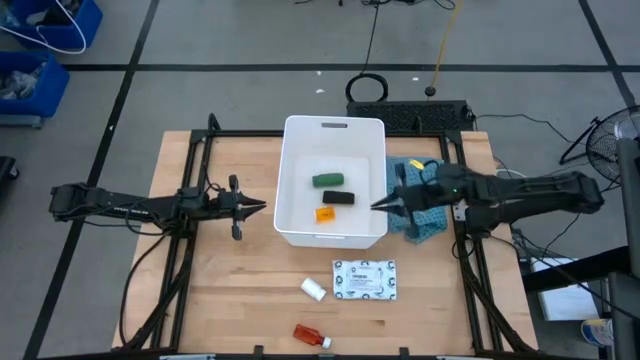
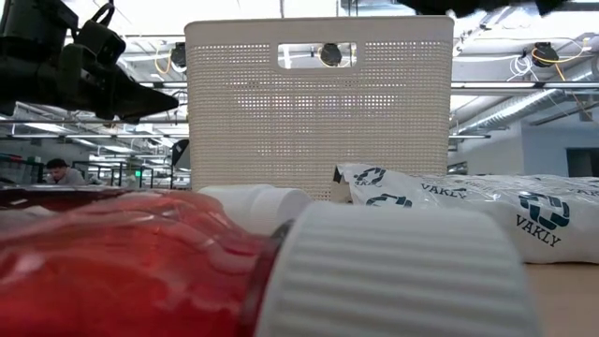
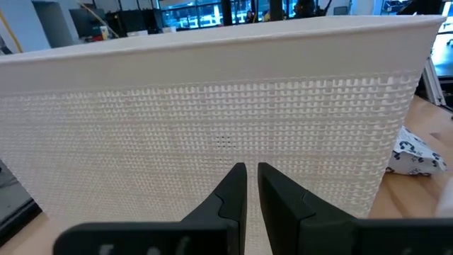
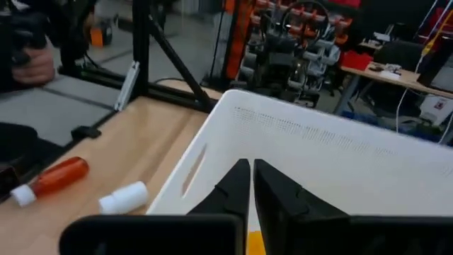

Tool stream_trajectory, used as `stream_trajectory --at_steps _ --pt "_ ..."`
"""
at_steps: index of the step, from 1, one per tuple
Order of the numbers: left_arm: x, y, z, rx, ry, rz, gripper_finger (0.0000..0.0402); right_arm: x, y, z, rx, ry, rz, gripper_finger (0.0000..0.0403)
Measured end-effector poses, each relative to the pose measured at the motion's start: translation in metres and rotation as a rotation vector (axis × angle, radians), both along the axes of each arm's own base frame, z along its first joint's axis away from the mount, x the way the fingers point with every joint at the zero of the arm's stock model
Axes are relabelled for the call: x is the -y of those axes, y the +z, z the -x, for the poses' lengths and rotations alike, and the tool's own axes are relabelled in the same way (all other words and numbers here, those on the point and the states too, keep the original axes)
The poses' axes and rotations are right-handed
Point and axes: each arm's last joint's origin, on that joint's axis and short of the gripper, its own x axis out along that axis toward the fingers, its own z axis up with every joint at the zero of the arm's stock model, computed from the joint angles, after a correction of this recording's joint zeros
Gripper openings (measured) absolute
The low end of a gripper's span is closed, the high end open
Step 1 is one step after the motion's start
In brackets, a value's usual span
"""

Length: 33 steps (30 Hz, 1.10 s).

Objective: Pick & place medical supplies in basket/bin
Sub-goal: Put the white pill bottle into the white bin

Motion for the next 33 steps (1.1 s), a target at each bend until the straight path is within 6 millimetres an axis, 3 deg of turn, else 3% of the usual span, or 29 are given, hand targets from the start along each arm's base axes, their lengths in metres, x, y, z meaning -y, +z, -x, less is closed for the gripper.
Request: stream_trajectory --at_steps 4,13,26,33 --pt "0.000 0.000 0.000 -0.001 0.000 0.008 0.0042 -0.005 -0.033 0.016 0.058 0.024 -0.024 0.0003" --pt "0.000 -0.001 0.000 -0.007 0.012 -0.010 0.0042 -0.004 -0.088 0.038 0.266 0.003 -0.032 0.0001" --pt "-0.001 -0.001 0.000 -0.023 0.029 -0.096 0.0042 0.002 -0.102 0.046 0.280 0.027 -0.043 0.0000" --pt "0.002 0.003 0.000 0.026 -0.059 0.007 0.0042 0.005 -0.108 0.047 0.248 0.011 -0.063 0.0000"
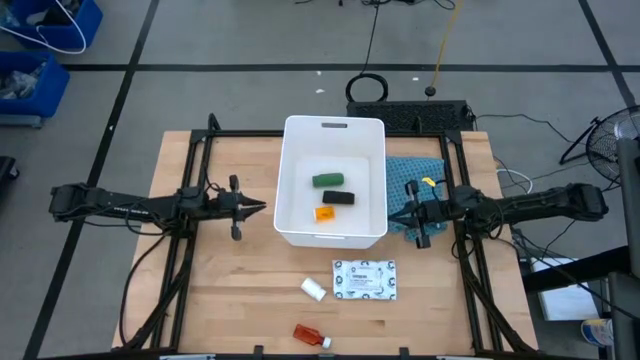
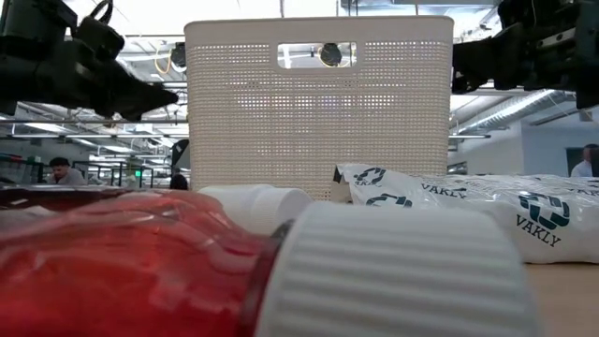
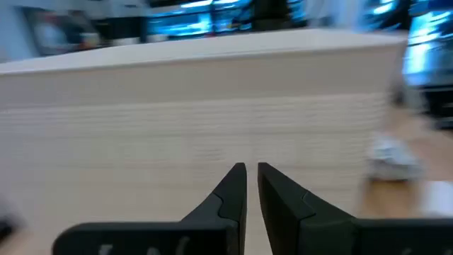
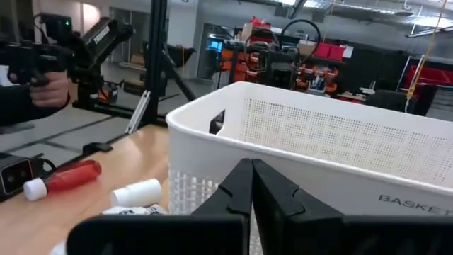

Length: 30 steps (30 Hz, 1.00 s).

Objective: Pick & place medical supplies in basket/bin
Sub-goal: Put the white pill bottle into the white bin

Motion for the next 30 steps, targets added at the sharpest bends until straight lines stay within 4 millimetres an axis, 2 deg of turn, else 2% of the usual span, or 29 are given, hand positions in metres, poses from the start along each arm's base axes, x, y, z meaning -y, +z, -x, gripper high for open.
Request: stream_trajectory --at_steps 4,9,14,19,25,30 --pt "0.014 0.006 -0.002 -0.019 -0.220 -0.024 0.0042 0.000 0.001 0.000 0.008 0.002 -0.024 0.0000" --pt "0.038 0.030 -0.008 -0.025 -0.222 -0.052 0.0042 0.000 0.004 0.002 0.027 0.002 -0.023 0.0000" --pt "0.075 0.058 -0.020 -0.030 -0.261 -0.063 0.0042 0.000 0.005 0.003 0.041 0.001 -0.023 0.0000" --pt "0.115 0.078 -0.050 -0.105 -0.070 -0.117 0.0042 0.000 0.005 0.003 0.031 0.003 -0.041 0.0000" --pt "0.164 0.079 -0.098 -0.330 -0.035 -0.274 0.0042 0.000 0.003 0.003 0.016 0.003 -0.046 0.0000" --pt "0.188 0.081 -0.129 -0.503 -0.021 -0.318 0.0043 0.000 0.003 0.002 0.011 0.003 -0.046 0.0000"
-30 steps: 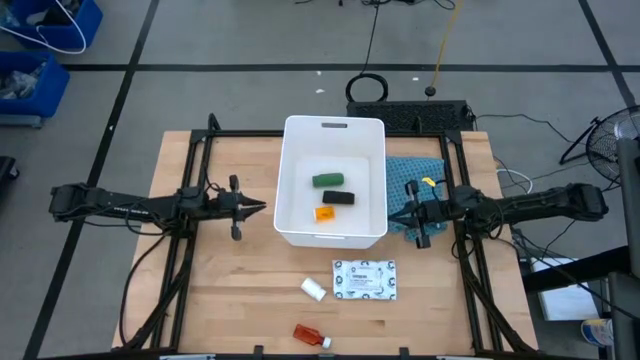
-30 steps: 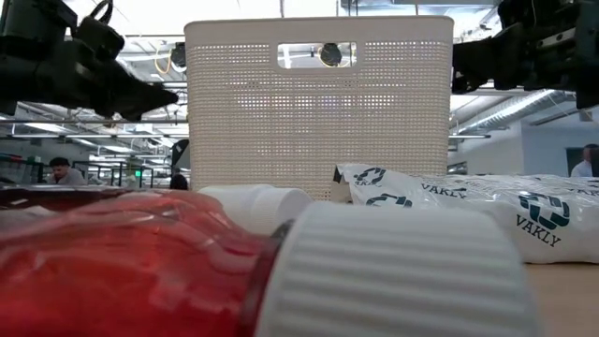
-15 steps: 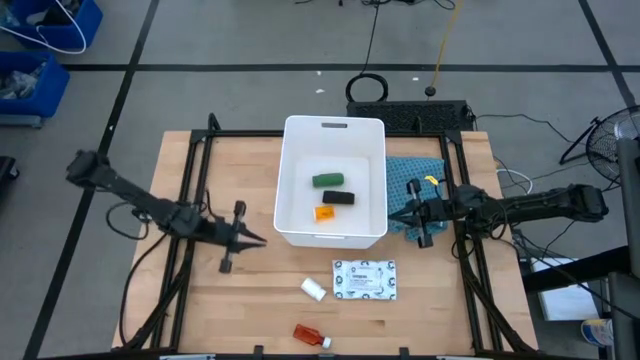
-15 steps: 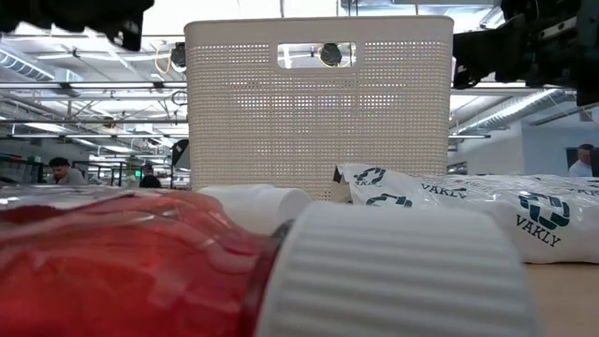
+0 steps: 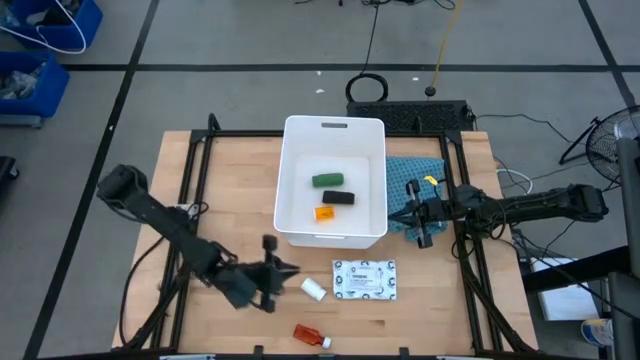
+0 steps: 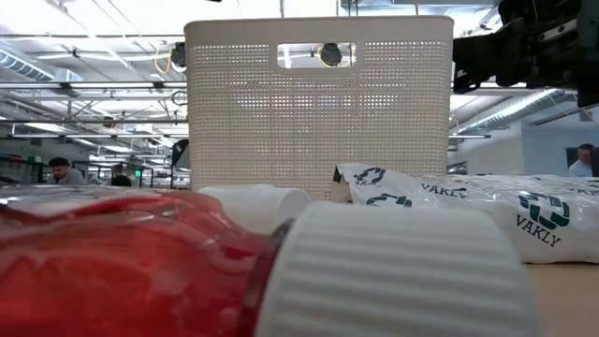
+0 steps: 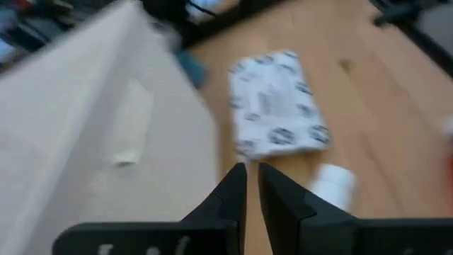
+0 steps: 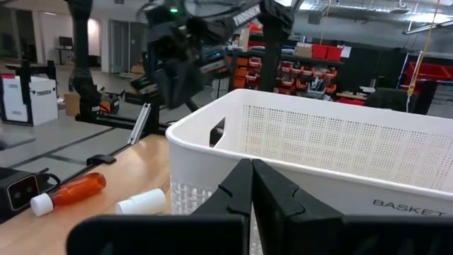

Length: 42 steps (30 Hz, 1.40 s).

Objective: Pick & place medical supplies in basket/bin
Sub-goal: Put the white pill bottle into the white bin

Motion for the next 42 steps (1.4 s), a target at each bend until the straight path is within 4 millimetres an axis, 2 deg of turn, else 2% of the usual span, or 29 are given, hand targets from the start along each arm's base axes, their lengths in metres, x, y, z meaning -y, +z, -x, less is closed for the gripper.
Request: stream_trajectory --at_steps 4,10,17,21,26,42 --pt "0.013 -0.003 -0.016 -0.150 -0.140 0.092 0.0072 0.000 0.000 0.000 0.000 0.000 0.000 0.0000" --pt "0.024 -0.016 -0.022 -0.266 -0.332 0.120 0.0166 0.000 0.000 0.000 0.000 -0.001 0.002 0.0000" --pt "0.005 -0.018 -0.033 -0.297 -0.287 0.158 0.0293 0.000 0.000 0.000 0.000 0.000 0.001 0.0000" --pt "-0.006 -0.027 -0.042 -0.339 -0.303 0.212 0.0339 0.000 0.000 0.000 0.001 -0.001 0.002 0.0000" --pt "-0.009 -0.039 -0.052 -0.344 -0.338 0.213 0.0359 0.000 0.000 0.000 -0.006 -0.001 0.002 0.0000" --pt "-0.028 -0.101 -0.082 -0.466 -0.370 0.195 0.0360 0.000 -0.004 -0.001 -0.038 -0.002 0.001 0.0000"
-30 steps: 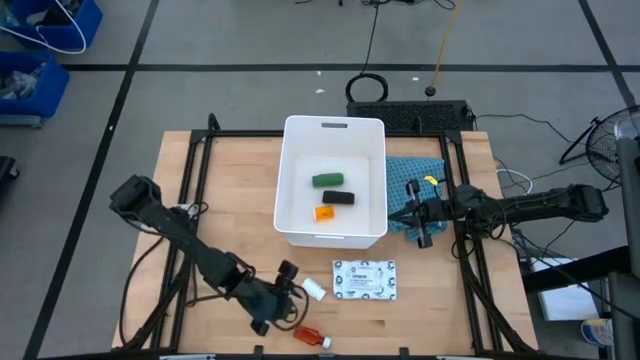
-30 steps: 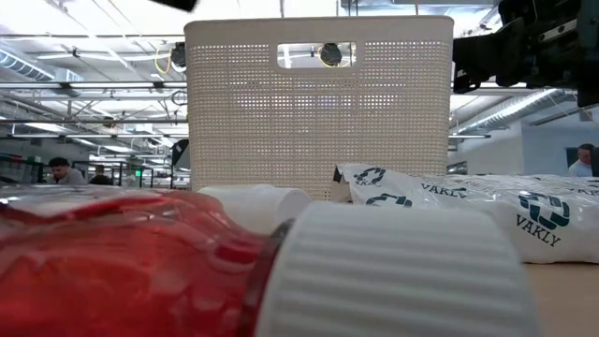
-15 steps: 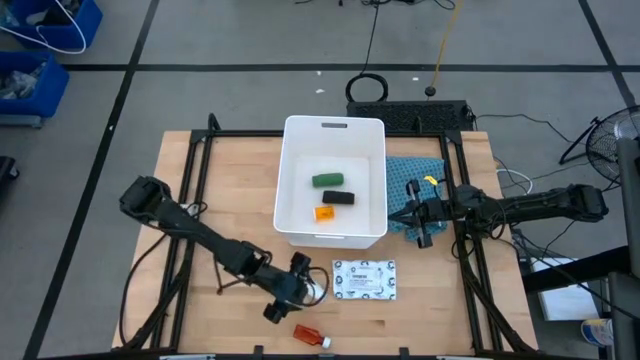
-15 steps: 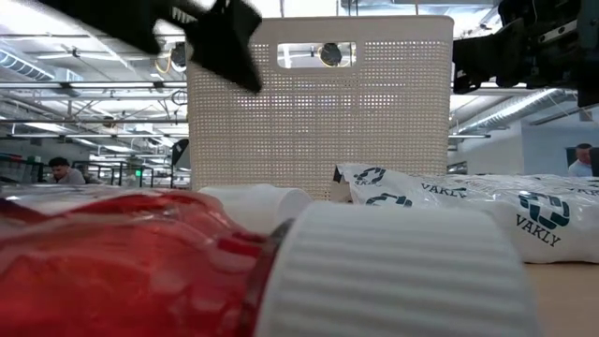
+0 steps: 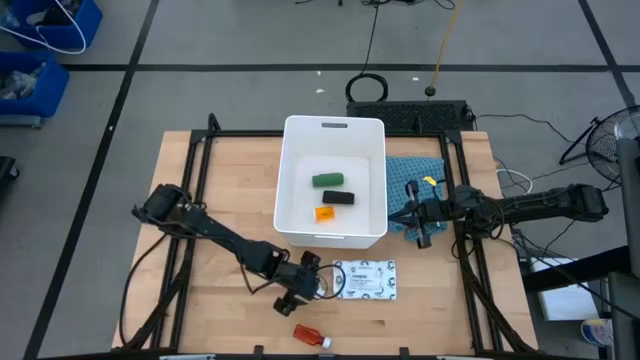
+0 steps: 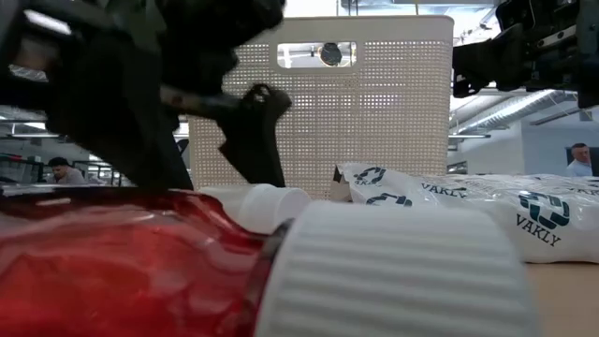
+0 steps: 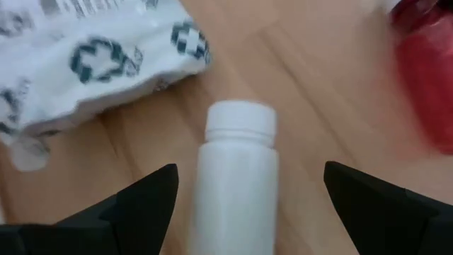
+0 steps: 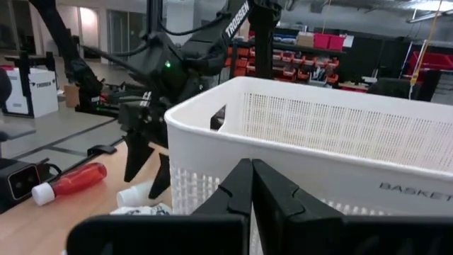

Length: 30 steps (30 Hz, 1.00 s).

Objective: Pick & place medical supplies in basket/bin
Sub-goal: Put the white pill bottle into the white bin

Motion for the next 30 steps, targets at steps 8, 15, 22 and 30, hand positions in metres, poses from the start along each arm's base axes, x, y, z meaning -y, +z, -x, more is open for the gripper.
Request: stream_trajectory --at_steps 8,15,22,30 --pt "-0.010 -0.010 -0.006 -0.039 -0.029 0.034 0.0357 0.000 0.000 0.000 0.003 -0.003 0.015 0.0000" --pt "-0.010 -0.010 -0.004 -0.051 -0.046 0.027 0.0261 0.000 0.000 0.000 0.004 -0.004 0.023 0.0000" --pt "-0.010 -0.010 -0.002 -0.064 -0.060 0.024 0.0169 0.000 0.000 0.000 0.003 -0.005 0.023 0.0000" --pt "-0.006 0.045 0.020 0.022 -0.071 -0.001 0.0169 0.000 -0.001 0.000 -0.001 -0.004 0.023 0.0000"
